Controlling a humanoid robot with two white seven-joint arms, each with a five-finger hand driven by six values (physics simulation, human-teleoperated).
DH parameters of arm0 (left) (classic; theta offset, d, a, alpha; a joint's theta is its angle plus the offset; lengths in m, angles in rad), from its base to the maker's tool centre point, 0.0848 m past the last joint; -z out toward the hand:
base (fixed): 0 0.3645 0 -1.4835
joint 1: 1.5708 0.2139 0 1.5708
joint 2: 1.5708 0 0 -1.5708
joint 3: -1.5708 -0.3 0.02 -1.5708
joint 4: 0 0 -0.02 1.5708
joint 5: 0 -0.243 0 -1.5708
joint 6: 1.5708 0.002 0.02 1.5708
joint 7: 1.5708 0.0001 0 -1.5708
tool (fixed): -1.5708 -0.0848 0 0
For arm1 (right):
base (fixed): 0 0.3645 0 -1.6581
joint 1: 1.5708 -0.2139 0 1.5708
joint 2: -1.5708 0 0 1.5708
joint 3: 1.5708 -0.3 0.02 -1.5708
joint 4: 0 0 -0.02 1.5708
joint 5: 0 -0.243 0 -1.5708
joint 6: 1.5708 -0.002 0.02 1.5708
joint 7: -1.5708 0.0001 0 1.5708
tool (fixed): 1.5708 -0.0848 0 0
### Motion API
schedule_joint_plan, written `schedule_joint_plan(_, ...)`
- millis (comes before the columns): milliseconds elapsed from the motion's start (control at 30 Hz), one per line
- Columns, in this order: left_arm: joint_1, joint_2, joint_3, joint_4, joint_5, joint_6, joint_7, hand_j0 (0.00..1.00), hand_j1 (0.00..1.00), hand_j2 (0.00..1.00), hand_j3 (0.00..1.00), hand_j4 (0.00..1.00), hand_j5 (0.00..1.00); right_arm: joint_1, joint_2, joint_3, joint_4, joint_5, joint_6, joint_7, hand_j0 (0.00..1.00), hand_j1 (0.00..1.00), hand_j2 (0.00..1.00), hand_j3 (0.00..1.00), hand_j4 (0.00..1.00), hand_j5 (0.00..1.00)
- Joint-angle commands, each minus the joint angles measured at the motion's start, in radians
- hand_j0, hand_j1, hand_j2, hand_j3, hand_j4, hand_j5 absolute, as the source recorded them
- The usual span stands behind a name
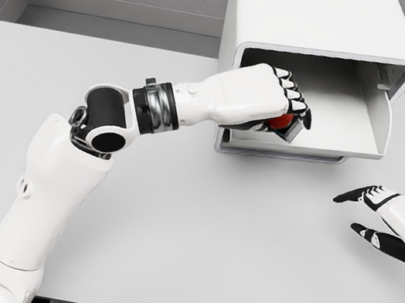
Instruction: Slide open multi-storey tabletop storage cabinets and put open load switch and slide close multi-storey tabletop storage cabinets
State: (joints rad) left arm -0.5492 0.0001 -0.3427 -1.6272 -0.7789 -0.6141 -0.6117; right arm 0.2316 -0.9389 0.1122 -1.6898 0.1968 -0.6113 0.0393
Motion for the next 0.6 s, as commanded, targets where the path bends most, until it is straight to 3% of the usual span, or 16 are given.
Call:
schedule_joint_plan(0,0.000,0.000,0.001,0.000,0.006,0.003,0.001,0.62,0.62,0.62,0.62,0.62,0.62,0.000,-0.001,0.000,0.001,-0.007,0.000,-0.001,0.69,0.69,0.69,0.69,0.69,0.69)
schedule_joint_plan(267,-0.002,0.000,-0.001,0.000,0.006,0.003,0.001,0.62,0.62,0.62,0.62,0.62,0.62,0.000,-0.001,0.000,0.007,-0.007,0.000,-0.001,0.69,0.69,0.69,0.69,0.69,0.69)
schedule_joint_plan(567,-0.002,0.000,0.001,-0.002,0.007,0.003,0.001,0.72,0.72,0.72,0.72,0.72,0.72,-0.002,-0.003,0.000,0.015,-0.007,0.000,-0.001,0.69,0.69,0.69,0.69,0.69,0.69)
